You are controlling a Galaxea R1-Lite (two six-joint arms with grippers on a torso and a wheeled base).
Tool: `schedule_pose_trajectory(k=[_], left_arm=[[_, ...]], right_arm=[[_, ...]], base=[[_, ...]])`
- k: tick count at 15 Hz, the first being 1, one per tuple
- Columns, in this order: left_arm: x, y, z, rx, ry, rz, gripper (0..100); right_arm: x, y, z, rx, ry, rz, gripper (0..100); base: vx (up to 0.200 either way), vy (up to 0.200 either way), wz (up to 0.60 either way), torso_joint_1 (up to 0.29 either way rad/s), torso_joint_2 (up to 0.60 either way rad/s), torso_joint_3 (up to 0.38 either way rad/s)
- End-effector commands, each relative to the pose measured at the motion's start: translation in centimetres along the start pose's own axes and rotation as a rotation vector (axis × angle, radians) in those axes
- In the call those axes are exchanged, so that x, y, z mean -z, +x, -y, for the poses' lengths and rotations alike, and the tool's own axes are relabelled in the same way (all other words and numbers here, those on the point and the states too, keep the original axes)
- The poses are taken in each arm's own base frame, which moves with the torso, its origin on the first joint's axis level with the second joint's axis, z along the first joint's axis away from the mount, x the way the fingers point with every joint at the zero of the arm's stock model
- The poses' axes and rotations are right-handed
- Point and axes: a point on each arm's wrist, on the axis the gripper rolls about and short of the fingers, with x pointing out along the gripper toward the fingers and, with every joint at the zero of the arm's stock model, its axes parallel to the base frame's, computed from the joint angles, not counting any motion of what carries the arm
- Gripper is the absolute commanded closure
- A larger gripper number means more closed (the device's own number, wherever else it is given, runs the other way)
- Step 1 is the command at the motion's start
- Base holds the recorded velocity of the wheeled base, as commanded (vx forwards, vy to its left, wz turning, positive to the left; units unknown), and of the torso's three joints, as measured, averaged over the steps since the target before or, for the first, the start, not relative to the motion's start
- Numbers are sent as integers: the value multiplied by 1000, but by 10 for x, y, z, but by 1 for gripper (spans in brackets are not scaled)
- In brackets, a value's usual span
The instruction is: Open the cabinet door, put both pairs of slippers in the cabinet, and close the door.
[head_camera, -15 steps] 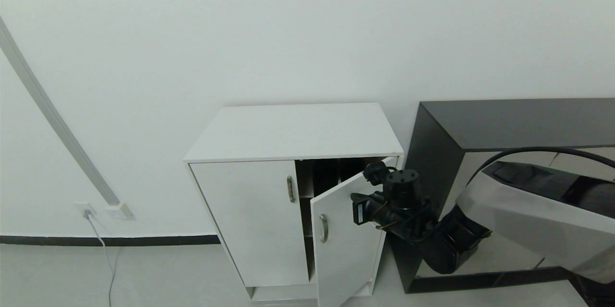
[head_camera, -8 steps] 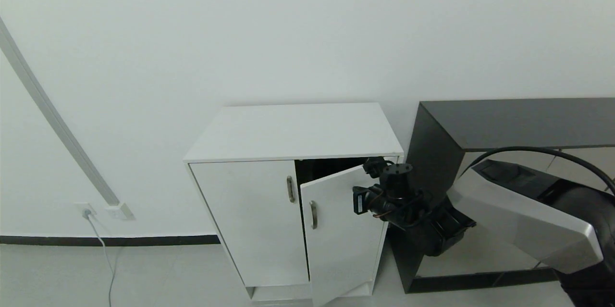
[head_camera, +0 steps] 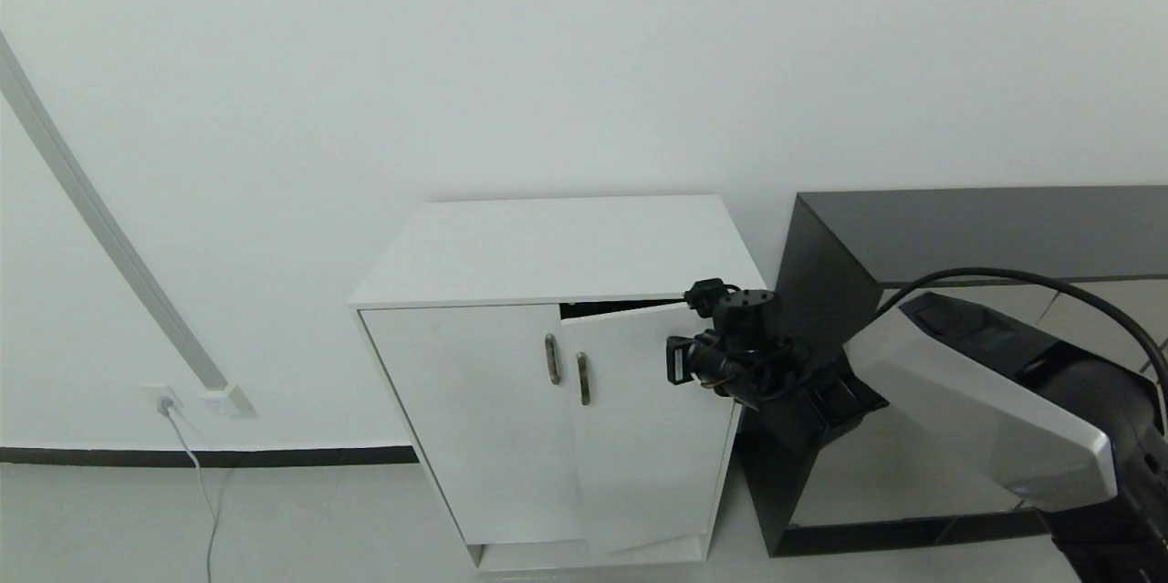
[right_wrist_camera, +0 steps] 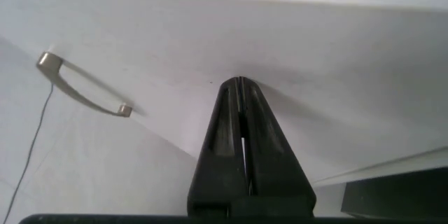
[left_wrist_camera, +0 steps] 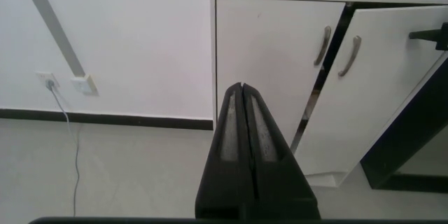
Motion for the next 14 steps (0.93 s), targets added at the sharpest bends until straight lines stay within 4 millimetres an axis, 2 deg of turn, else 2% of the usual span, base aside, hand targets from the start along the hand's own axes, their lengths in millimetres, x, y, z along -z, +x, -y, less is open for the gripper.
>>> schedule_pose_trajectory(k=[1, 5, 14], left_arm=[[0, 0, 0, -1, 0, 0, 100], [0, 0, 0, -1, 0, 0, 100], [0, 0, 0, -1, 0, 0, 100]], right_arm=[[-3, 3, 4, 8, 3, 9, 100], [-10, 7, 8, 17, 6, 13, 100], [-10, 8, 10, 20, 6, 15, 100]], base=[[0, 0, 0, 0, 0, 0], [0, 0, 0, 0, 0, 0], [0, 0, 0, 0, 0, 0]])
